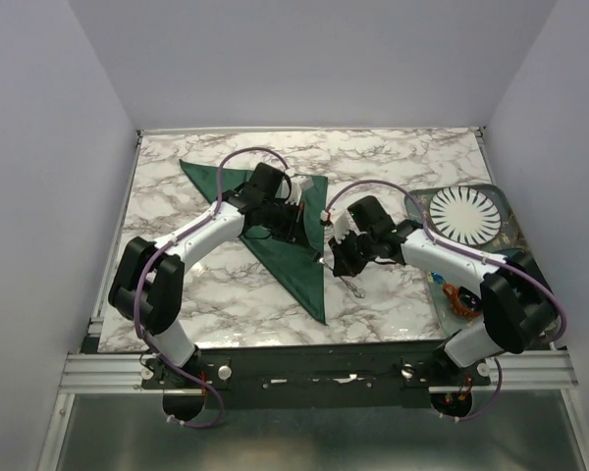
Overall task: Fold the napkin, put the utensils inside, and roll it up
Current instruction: Pass the utensil from the left arm to the right
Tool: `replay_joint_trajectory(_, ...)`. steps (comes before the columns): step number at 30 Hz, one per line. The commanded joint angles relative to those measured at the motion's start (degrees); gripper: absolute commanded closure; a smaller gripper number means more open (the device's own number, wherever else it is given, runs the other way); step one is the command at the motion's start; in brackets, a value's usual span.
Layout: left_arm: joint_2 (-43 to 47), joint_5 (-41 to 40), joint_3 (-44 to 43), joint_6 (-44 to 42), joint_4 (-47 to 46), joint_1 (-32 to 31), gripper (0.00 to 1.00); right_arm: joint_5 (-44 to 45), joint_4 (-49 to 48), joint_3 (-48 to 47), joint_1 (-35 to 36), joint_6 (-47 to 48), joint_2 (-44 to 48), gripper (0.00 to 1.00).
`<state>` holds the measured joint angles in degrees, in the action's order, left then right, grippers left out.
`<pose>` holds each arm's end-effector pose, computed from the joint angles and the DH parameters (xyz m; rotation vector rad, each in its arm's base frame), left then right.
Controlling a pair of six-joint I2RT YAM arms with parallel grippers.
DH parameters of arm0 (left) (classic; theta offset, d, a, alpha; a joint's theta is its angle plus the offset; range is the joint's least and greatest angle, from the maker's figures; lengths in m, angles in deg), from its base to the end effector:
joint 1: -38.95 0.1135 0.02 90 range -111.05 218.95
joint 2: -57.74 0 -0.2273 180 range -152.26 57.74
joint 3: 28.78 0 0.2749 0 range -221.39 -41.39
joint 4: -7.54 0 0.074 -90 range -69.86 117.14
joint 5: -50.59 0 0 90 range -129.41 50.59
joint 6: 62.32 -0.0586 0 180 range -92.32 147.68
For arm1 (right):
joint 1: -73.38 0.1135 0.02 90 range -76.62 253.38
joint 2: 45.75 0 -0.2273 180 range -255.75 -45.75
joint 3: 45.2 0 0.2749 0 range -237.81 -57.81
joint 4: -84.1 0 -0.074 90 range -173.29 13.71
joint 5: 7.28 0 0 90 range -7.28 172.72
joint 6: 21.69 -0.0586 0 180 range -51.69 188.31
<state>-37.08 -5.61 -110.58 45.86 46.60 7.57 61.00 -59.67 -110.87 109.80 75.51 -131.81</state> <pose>0.3094 -0.2269 0.1813 0.5630 2.5274 -1.0812 0.2549 0.2150 0.1372 -1.1013 2.3507 0.6771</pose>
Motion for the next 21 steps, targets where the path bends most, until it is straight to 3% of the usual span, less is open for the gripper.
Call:
replay_joint_trajectory(1,2.36,1.54,-1.47,-0.16,1.84,1.14,1.0,-5.79,0.47,-3.19,0.49,-0.25,-1.22,1.0)
replay_joint_trajectory(6,5.44,1.63,-2.0,1.78,0.52,6.67,0.99,-7.29,0.38,-6.61,0.49,-1.75,-1.91,0.99)
replay_joint_trajectory(7,5.96,0.75,-2.35,2.04,0.7,7.55,0.82,-8.07,0.38,-8.88,0.49,-2.8,-3.4,0.99)
replay_joint_trajectory(8,7.54,-1.0,-2.35,3.26,0.35,9.12,0.72,-9.99,0.46,-10.47,0.49,-3.33,-4.45,1.0)
replay_joint_trajectory(10,9.39,-2.59,-2.27,4.67,-0.78,10.98,0.59,-10.8,0.73,-13.46,0.4,-5.08,-6.82,0.99)
replay_joint_trajectory(11,11.83,-4.08,-2.44,5.55,-0.71,11.86,0.56,-11.59,0.82,-16.96,0.49,-5.53,-9.36,1.0)
replay_joint_trajectory(15,20.37,-21.64,-2.27,4.68,0.43,15.28,0.48,-12.83,2.92,-28.21,0.49,-8.94,-17.46,1.0)
replay_joint_trajectory(16,21.95,-29.16,-2.27,4.24,1.57,16.51,0.45,-12.91,3.54,-30.59,0.58,-10.0,-19.13,0.99)
replay_joint_trajectory(21,31.62,-38.37,0.1,3.19,0.17,19.07,0.41,-12.57,9.25,-50.25,1.72,-10.89,-33.25,0.99)
